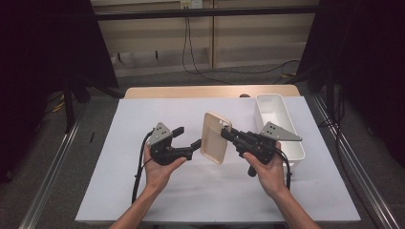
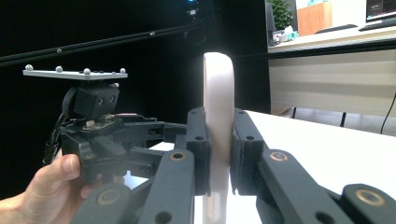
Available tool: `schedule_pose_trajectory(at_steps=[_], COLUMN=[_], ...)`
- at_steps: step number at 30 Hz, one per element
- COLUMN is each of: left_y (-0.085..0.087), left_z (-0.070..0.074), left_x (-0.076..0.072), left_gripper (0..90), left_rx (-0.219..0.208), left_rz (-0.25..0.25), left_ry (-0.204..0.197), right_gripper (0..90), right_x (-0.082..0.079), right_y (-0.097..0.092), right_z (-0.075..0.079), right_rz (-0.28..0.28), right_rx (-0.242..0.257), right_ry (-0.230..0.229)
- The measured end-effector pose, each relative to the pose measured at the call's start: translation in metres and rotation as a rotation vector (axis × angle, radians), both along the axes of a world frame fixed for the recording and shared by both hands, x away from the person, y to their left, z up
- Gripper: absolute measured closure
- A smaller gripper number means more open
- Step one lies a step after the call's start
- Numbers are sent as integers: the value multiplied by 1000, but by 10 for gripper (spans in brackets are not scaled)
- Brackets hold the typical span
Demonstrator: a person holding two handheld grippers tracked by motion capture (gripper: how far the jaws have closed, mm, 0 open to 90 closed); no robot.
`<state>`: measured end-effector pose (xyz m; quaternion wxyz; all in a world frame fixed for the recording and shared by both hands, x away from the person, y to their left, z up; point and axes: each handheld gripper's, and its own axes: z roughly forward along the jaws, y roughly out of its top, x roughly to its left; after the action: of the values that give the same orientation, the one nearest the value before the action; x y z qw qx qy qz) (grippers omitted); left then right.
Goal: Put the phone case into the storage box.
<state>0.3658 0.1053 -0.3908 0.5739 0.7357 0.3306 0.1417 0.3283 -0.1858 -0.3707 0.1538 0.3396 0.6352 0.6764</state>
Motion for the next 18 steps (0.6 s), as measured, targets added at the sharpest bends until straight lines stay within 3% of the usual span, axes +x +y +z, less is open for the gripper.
schedule_pose_trajectory(at_steps=[9,14,18], left_y=[6,13,18], left_z=[1,4,5], left_x=[1,1,0], left_gripper=[67,48,45], left_rx=[29,8,28], left_rz=[22,22,33], left_ry=[6,15,8], right_gripper=[805,805,806], right_x=[2,3,3], right_y=[-9,-13,-19], right_z=[1,2,2], right_rz=[5,15,22], right_rx=[-19,-30,-39], right_ry=[-16,-18,-19])
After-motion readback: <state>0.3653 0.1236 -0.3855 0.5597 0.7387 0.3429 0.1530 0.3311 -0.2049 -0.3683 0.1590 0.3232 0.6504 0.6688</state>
